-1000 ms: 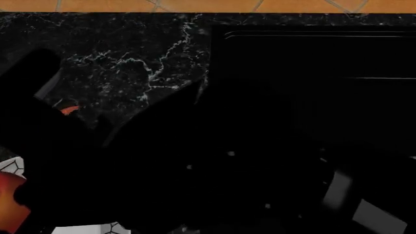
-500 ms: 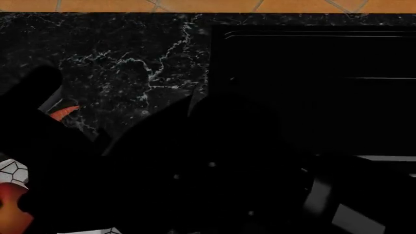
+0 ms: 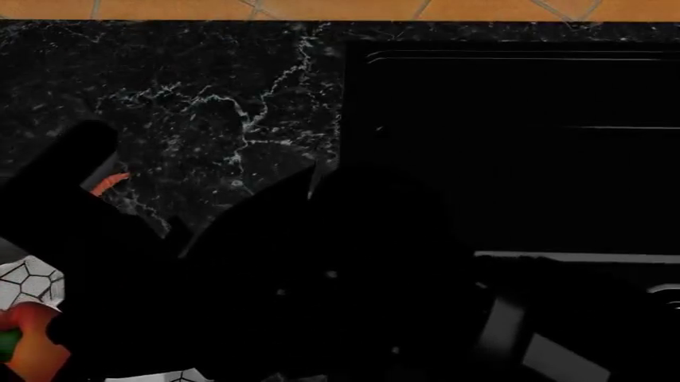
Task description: Pick the bell pepper from the sink and place it on the plate located on the counter
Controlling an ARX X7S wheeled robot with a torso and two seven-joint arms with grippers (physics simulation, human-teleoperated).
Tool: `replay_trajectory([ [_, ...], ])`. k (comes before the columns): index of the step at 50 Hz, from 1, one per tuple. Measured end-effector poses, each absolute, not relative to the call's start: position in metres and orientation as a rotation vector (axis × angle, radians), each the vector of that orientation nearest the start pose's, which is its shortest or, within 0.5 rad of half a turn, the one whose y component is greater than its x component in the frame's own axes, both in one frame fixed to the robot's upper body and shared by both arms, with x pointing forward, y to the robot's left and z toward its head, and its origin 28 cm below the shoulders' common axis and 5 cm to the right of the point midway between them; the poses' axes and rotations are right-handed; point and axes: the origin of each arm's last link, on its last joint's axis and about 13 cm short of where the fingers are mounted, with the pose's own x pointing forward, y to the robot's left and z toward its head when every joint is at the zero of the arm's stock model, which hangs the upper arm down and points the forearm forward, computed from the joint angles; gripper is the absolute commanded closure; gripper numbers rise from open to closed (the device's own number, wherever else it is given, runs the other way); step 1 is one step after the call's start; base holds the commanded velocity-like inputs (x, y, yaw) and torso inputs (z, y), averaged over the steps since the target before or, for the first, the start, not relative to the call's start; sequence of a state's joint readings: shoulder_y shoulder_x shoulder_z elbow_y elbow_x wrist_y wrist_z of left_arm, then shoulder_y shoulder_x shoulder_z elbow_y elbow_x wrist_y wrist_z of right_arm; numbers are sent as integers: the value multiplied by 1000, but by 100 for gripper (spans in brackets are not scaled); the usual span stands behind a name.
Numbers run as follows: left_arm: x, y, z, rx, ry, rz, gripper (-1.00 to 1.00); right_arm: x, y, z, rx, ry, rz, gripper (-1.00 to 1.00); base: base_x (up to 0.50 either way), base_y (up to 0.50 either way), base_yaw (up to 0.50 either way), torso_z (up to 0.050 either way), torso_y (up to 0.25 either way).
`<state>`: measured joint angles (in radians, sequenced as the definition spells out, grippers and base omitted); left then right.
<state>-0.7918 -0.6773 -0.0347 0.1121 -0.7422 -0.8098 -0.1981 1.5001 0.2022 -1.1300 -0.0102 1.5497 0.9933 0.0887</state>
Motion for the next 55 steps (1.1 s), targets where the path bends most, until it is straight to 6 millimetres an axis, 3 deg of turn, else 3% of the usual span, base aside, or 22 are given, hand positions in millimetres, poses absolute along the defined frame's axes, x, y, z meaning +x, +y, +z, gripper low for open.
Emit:
replay_trajectory([
  [41,292,350,233,-30,-77,131,-100,286,30,255,-354,517,1255,100,0,0,0,0,0],
  [42,291,350,233,-30,-76,131,-100,286,30,255,-354,517,1255,-100,0,0,3,0,0],
  [55,290,350,232,-27,-74,132,-100,285,32,250,-382,519,1271,-100,0,0,0,0,0],
])
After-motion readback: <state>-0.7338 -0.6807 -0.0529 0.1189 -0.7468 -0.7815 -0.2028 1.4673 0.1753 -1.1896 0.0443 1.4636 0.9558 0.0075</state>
